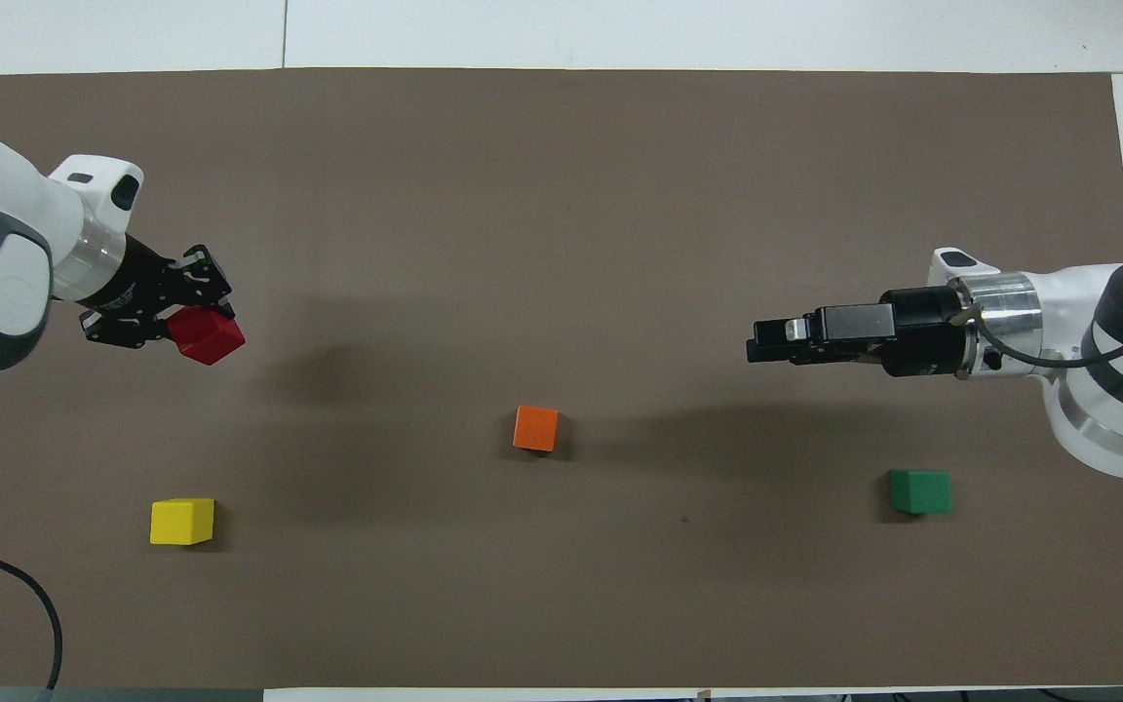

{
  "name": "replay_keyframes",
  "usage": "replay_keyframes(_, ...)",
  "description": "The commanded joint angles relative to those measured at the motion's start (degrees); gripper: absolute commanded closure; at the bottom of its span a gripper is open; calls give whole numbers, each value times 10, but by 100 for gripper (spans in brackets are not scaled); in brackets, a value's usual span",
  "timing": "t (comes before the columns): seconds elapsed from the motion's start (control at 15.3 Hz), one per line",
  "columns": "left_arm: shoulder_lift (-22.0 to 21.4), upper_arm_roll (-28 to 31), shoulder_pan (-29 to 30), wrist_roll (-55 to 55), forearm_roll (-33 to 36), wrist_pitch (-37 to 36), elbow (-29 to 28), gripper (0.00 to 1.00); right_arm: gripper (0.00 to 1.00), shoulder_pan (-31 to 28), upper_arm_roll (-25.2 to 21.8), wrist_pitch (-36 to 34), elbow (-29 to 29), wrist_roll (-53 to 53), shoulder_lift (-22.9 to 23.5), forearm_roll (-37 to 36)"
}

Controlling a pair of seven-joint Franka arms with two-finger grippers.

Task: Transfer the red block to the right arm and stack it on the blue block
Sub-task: 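Lift the red cube with the left gripper while the right gripper approaches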

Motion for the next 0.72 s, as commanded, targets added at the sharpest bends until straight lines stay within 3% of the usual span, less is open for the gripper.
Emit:
replay_keyframes(0.0, -47, 1, -4, -122, -74, -20, -3, 100, 0, 17, 1, -74, 3, -44, 35, 71)
replay_keyframes(0.26, -70, -35, -4, -338, -154, -16, -4, 100, 0, 54, 2, -143, -15, -59, 47, 179)
replay_keyframes(0.46, -96, -50, -13, -416, -205, -10, -5, 100, 0, 87, 2, -171, -17, -105, 72, 226)
replay_keyframes(0.65, -127, -61, -56, -498, -207, 75, -56, 100, 0, 120, 2, -210, -17, -127, 101, 296)
